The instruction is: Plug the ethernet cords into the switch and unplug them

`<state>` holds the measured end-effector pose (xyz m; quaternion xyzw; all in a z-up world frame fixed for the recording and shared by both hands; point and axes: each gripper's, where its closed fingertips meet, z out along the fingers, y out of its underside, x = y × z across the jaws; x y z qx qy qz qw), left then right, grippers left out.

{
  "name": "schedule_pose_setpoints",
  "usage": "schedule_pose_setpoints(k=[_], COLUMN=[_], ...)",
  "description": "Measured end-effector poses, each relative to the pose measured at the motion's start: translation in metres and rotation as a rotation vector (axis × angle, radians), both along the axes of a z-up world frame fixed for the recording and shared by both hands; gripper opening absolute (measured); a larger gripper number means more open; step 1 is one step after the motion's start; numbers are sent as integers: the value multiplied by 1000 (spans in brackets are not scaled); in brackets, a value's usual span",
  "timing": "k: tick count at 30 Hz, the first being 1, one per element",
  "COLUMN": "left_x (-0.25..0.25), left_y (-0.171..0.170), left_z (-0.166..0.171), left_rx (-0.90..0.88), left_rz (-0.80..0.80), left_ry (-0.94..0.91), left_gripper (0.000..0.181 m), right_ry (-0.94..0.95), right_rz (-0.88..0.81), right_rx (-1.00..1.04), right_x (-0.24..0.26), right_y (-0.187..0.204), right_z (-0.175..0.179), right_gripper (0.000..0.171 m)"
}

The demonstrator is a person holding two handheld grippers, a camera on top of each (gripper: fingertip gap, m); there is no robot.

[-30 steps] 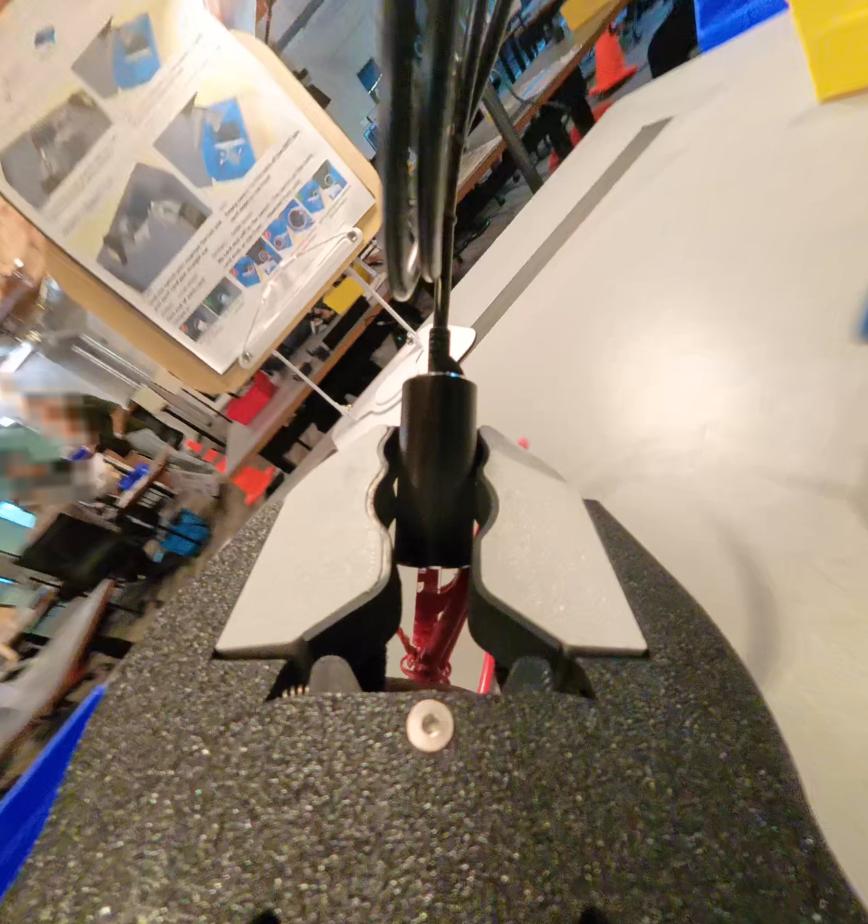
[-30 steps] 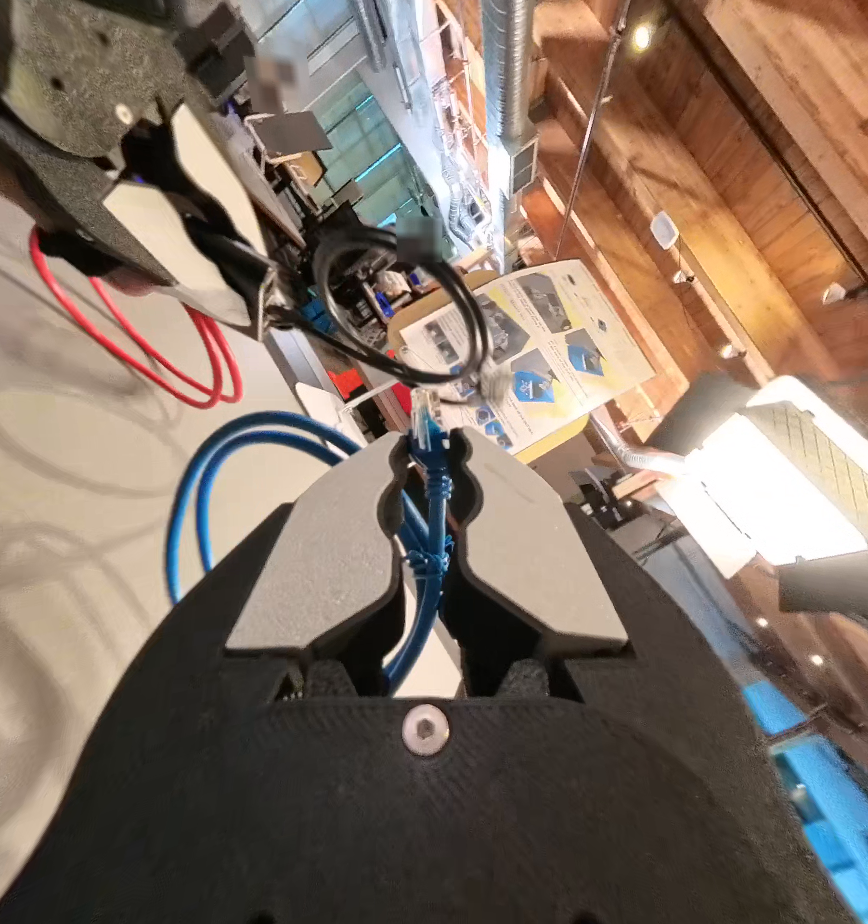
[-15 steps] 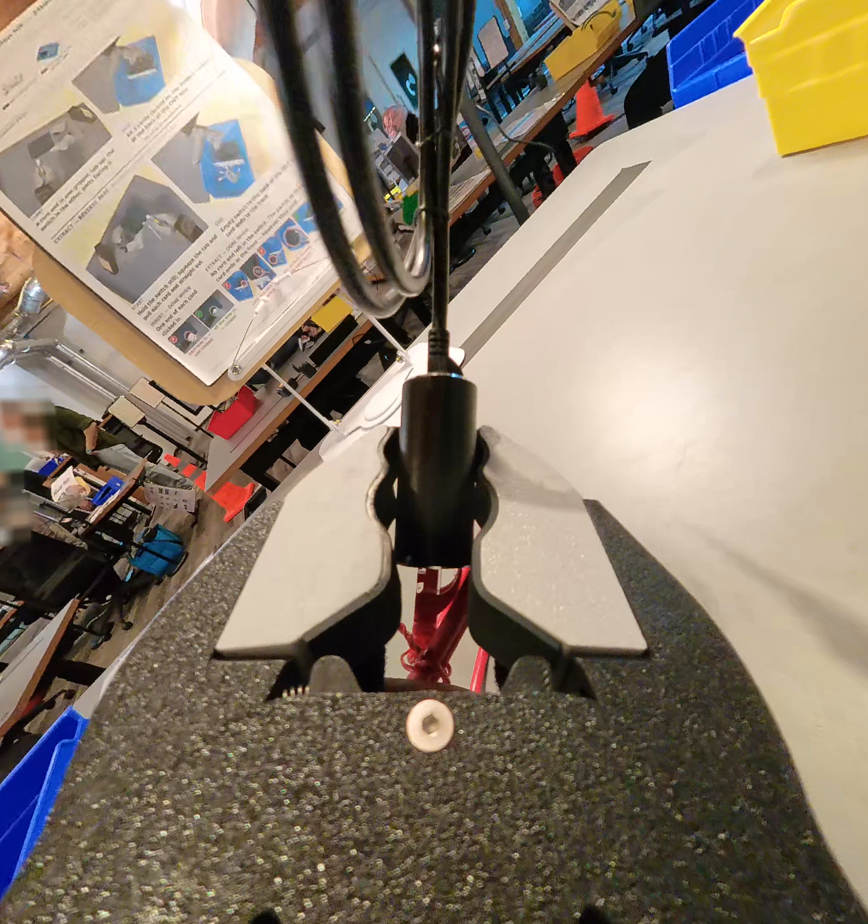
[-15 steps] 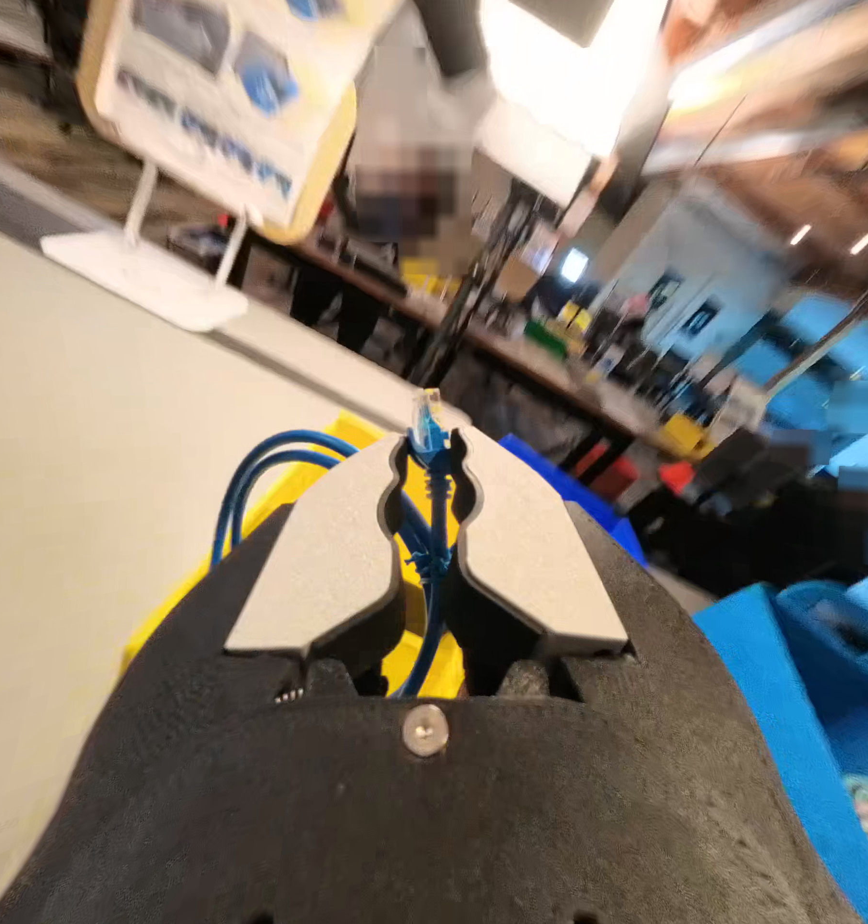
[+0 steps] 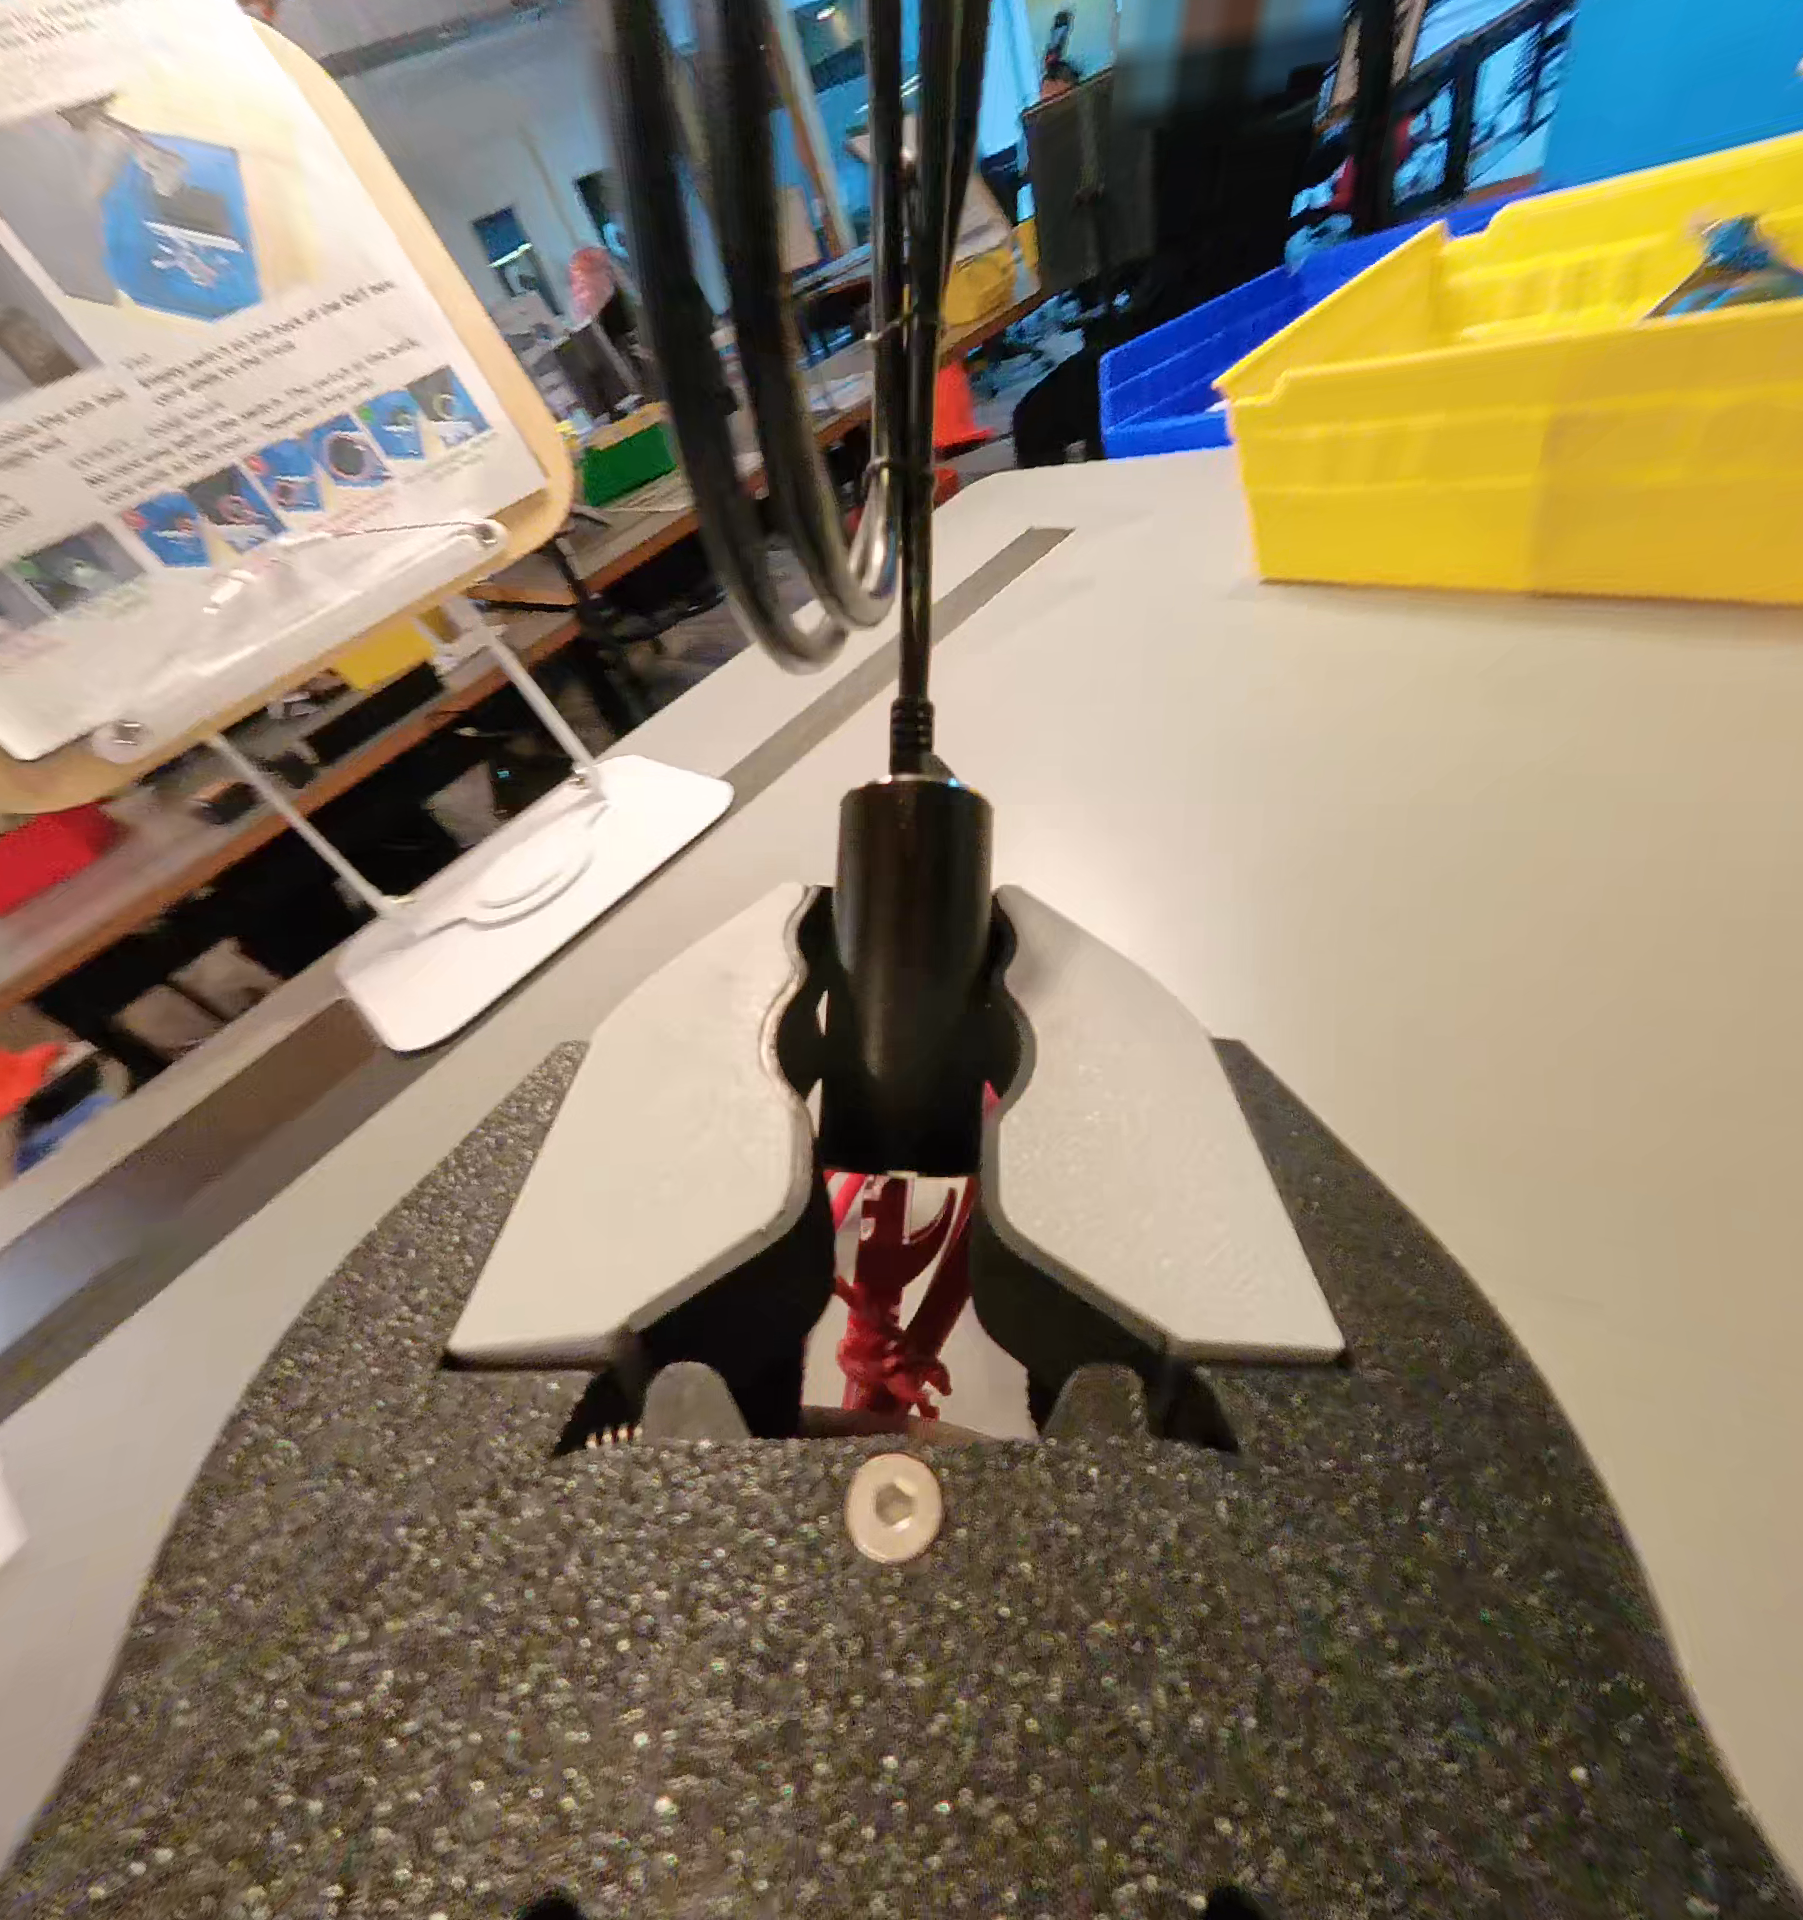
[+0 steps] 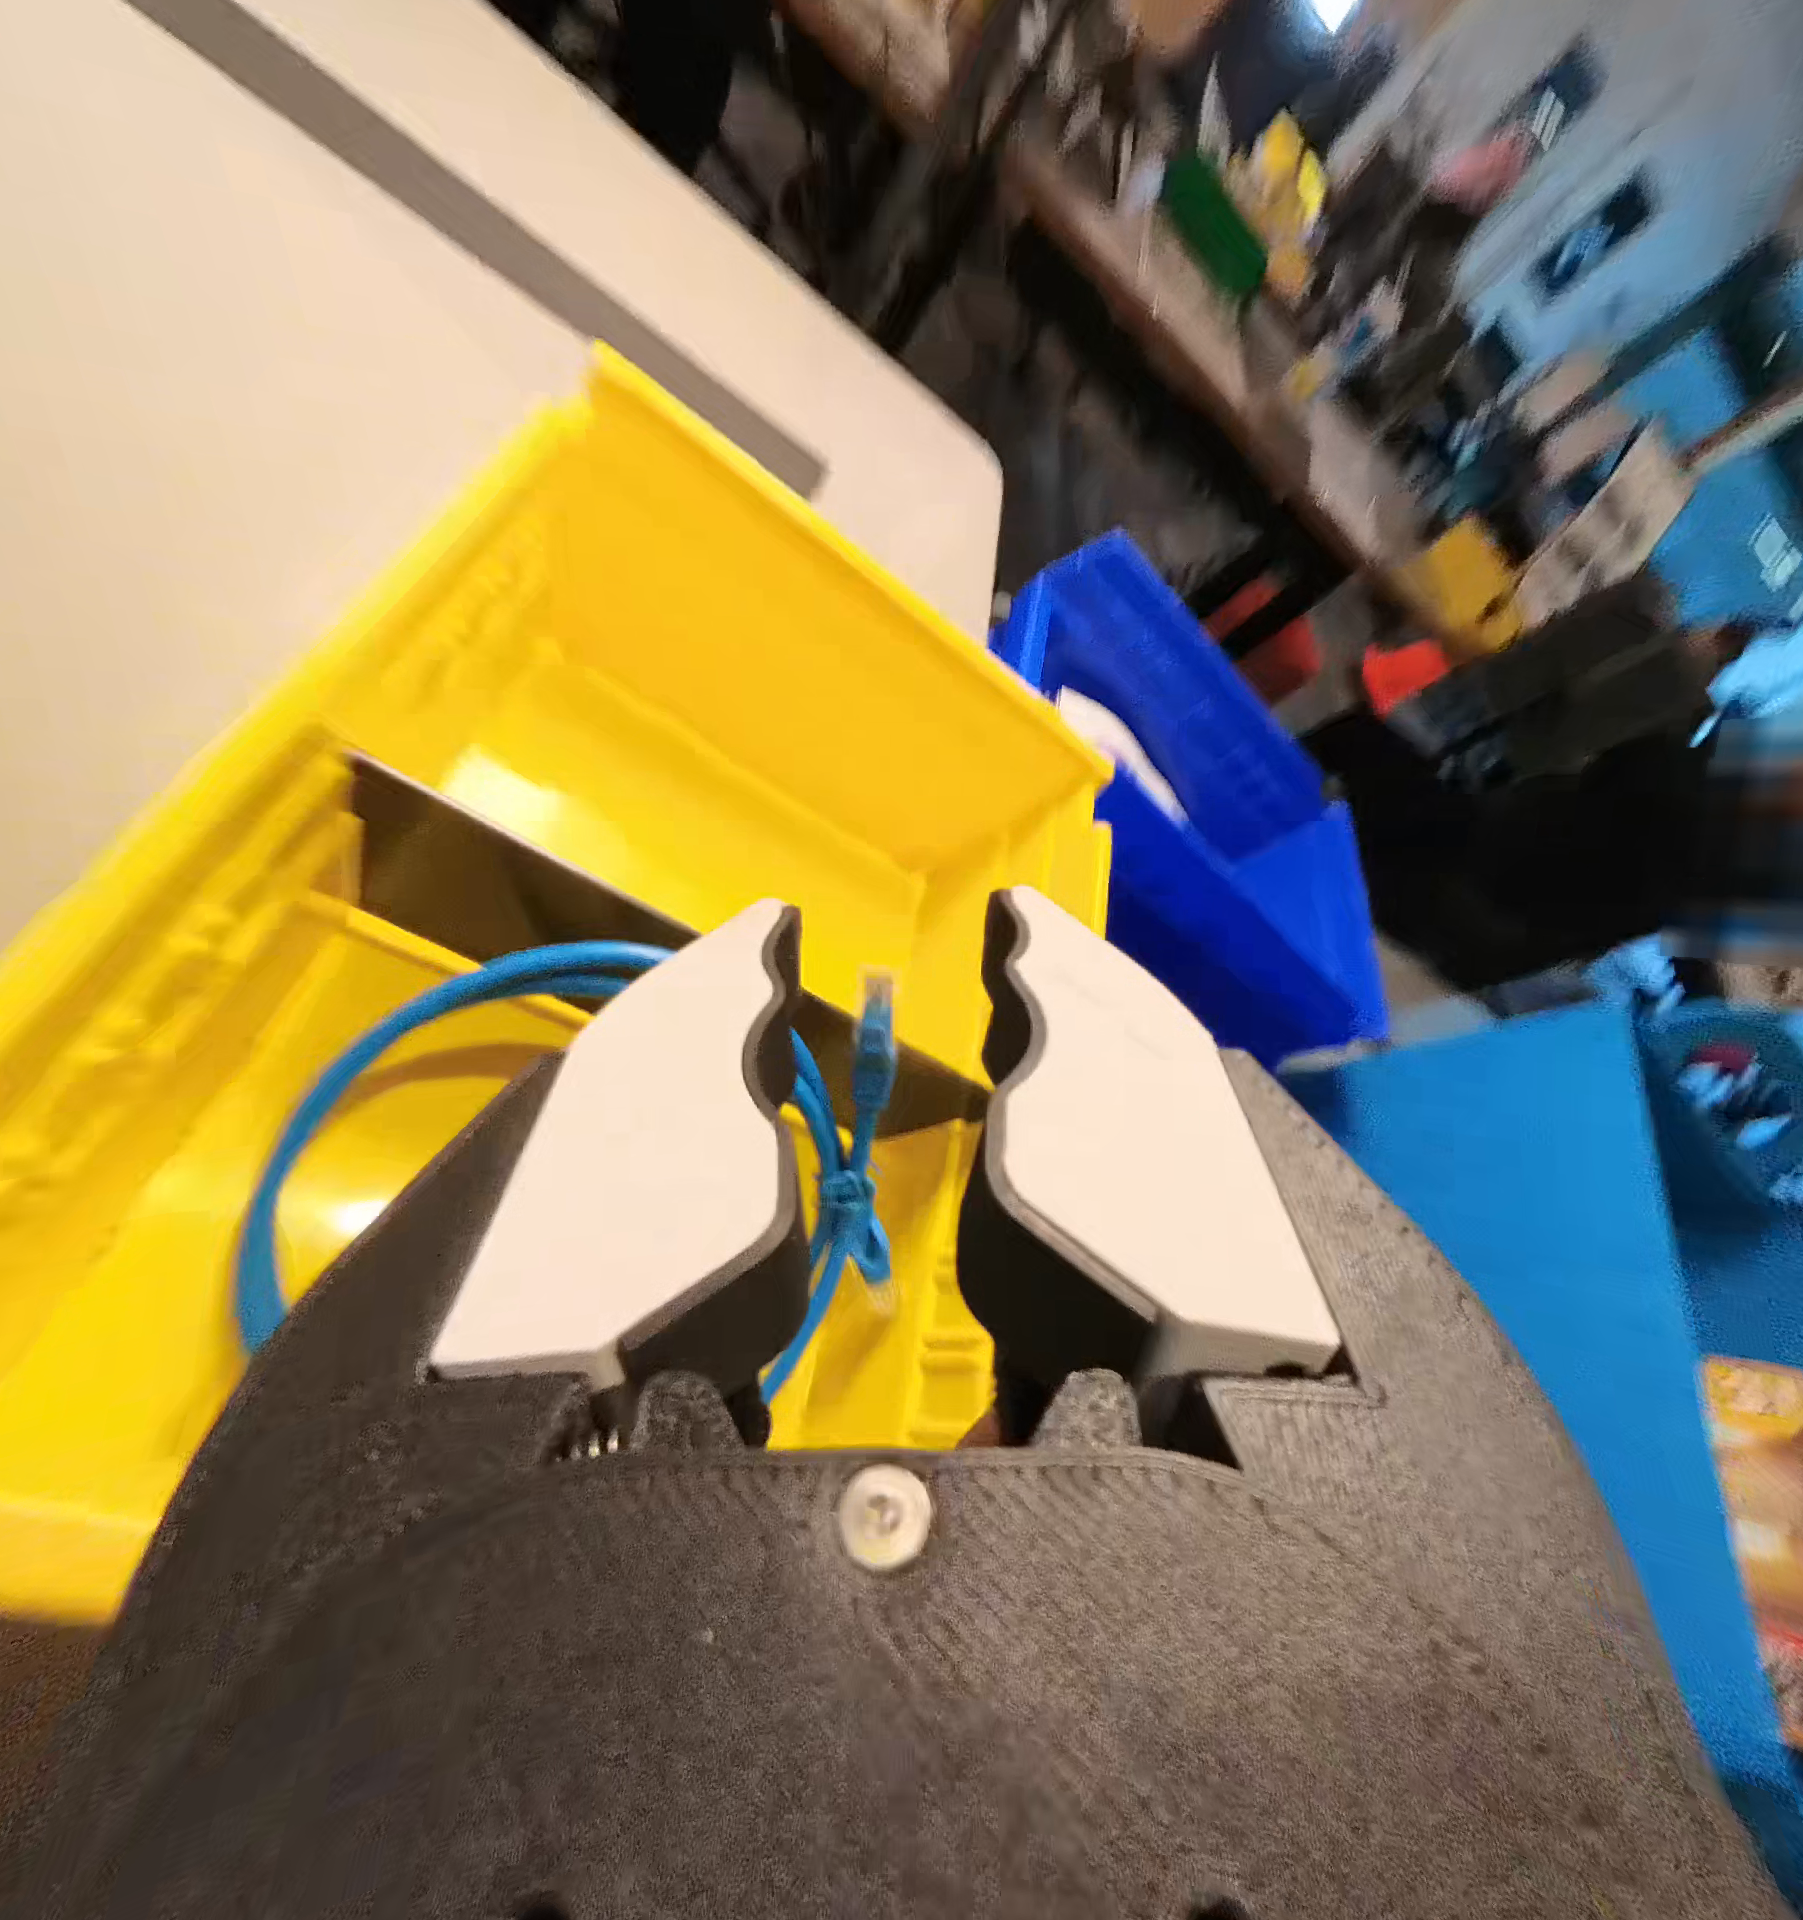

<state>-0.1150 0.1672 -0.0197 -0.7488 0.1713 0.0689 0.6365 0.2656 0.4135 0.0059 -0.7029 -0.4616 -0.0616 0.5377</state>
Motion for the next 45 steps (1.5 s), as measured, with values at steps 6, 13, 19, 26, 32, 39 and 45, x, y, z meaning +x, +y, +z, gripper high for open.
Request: schedule_pose_setpoints(k=[6,13,19,26,32,39,45], left_x=[20,39,55,65,68,70,68], left_y=[-5,-8,-8,-7,-4,-1,1], left_z=[3,-5,-21,-37,-38,-40,-38], left_rx=[-2,-40,-94,-100,-53,-26,9], left_rz=[-165,-252,-268,-281,-259,-236,-195], left_ry=[-115,-52,139,336,460,524,513], left_gripper=[27,27,27,27,27,27,27], right_ry=[14,-69,-148,-218,-269,-257,-200], right_rz=[530,1052,1079,1118,1104,1061,974], right_rx=[238,444,602,565,557,530,564], right_x=[-123,-271,-316,-309,-309,-311,-314], right_y=[-134,-250,-253,-251,-249,-243,-239], right_z=[27,-20,-29,-50,-59,-62,-56], right_gripper=[29,27,26,22,20,18,16])
